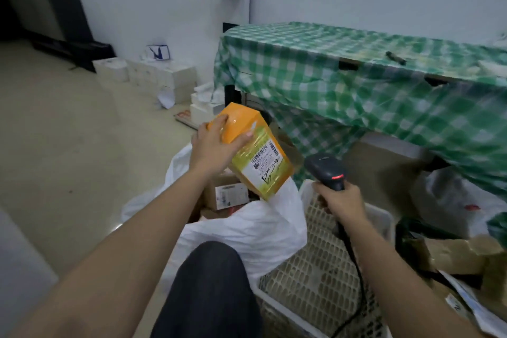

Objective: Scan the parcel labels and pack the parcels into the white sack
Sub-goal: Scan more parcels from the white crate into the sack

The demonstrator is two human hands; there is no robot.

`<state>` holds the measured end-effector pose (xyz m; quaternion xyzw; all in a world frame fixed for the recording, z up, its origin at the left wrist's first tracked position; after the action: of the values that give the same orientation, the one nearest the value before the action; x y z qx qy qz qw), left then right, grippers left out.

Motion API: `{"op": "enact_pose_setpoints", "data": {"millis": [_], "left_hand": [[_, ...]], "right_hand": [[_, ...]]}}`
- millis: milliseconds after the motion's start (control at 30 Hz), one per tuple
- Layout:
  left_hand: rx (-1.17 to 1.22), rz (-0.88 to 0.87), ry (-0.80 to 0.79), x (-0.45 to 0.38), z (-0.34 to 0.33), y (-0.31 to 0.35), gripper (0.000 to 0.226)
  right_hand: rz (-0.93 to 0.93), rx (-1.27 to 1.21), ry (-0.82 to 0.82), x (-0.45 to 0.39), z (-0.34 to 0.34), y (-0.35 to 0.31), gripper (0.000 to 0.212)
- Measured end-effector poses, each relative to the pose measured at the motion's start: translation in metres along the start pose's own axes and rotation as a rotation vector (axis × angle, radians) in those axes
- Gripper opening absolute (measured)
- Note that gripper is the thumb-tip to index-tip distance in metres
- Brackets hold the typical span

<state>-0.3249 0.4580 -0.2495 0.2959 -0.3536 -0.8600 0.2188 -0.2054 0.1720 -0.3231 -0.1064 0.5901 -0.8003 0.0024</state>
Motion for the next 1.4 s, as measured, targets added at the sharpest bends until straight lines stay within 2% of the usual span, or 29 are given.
{"op": "enact_pose_setpoints", "data": {"millis": [133, 200, 267, 367, 433, 500, 633, 767, 833, 933, 967, 1033, 1067, 1100, 1133, 1200, 1233, 1300, 1400], "left_hand": [[-0.222, 0.0, 0.006, -0.016, 0.001, -0.044, 0.086], [-0.451, 0.01, -0.16, -0.024, -0.021, -0.081, 0.087], [-0.578, -0.004, -0.348, -0.027, -0.049, -0.108, 0.086], [-0.565, -0.099, -0.443, -0.034, -0.083, -0.115, 0.075], [-0.493, -0.085, -0.447, -0.036, -0.094, -0.125, 0.061], [-0.471, -0.066, -0.453, -0.036, -0.098, -0.142, 0.051], [-0.63, -0.016, -0.704, -0.018, -0.12, -0.178, 0.06], [-0.692, -0.013, -0.732, -0.011, -0.138, -0.185, 0.072], [-0.681, 0.005, -0.753, -0.006, -0.144, -0.185, 0.068], [-0.57, -0.05, -0.686, -0.007, -0.137, -0.175, 0.051], [-0.559, -0.156, -0.573, -0.012, -0.126, -0.162, 0.044], [-0.688, -0.357, -0.219, -0.021, -0.09, -0.144, 0.032], [-0.771, -0.346, -0.06, -0.023, -0.069, -0.144, 0.034], [-0.819, -0.226, 0.022, -0.025, -0.05, -0.152, 0.044], [-0.809, -0.037, 0.024, -0.024, -0.034, -0.167, 0.059], [-0.63, 0.34, -0.084, -0.015, -0.019, -0.204, 0.084], [-0.516, 0.43, -0.122, -0.008, -0.018, -0.215, 0.086], [-0.423, 0.424, -0.126, -0.002, -0.02, -0.219, 0.067], [-0.358, 0.327, -0.002, -0.007, -0.012, -0.208, 0.032]], "right_hand": [[-0.045, 0.11, -0.103, -0.032, -0.05, 0.011, 0.011], [-0.09, 0.151, -0.15, -0.051, -0.072, 0.027, 0.012], [-0.122, 0.188, -0.18, -0.069, -0.092, 0.045, 0.015], [-0.14, 0.205, -0.132, -0.096, -0.113, 0.066, 0.021], [-0.156, 0.206, -0.095, -0.111, -0.128, 0.073, 0.023], [-0.158, 0.235, -0.132, -0.121, -0.148, 0.078, 0.026], [-0.161, 0.347, -0.214, -0.126, -0.175, 0.098, 0.041], [-0.144, 0.334, -0.198, -0.13, -0.174, 0.107, 0.039], [-0.14, 0.306, -0.239, -0.129, -0.175, 0.106, 0.045], [-0.067, 0.381, -0.245, -0.125, -0.183, 0.097, 0.056], [-0.045, 0.431, -0.23, -0.124, -0.187, 0.095, 0.056], [-0.025, 0.514, -0.2, -0.12, -0.196, 0.093, 0.05], [-0.025, 0.539, -0.186, -0.118, -0.199, 0.093, 0.043], [-0.024, 0.555, -0.172, -0.116, -0.202, 0.094, 0.035], [-0.021, 0.563, -0.158, -0.114, -0.203, 0.094, 0.027], [-0.012, 0.542, -0.147, -0.11, -0.202, 0.091, 0.02], [-0.005, 0.515, -0.149, -0.108, -0.2, 0.088, 0.018], [0.006, 0.424, -0.153, -0.105, -0.193, 0.076, 0.015], [0.011, 0.244, -0.131, -0.101, -0.175, 0.043, 0.017]]}}
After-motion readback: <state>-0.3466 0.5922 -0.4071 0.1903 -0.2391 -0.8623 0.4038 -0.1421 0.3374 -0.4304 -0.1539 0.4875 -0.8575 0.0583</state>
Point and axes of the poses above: each hand's wrist, its own x-axis away from the middle knuckle, its own z-axis out of the back of the hand, y = z × x, the point moved 8 cm from there along -x, towards the middle knuckle, and after that the axes turned 8 degrees about -z, right-handed, at the moved point
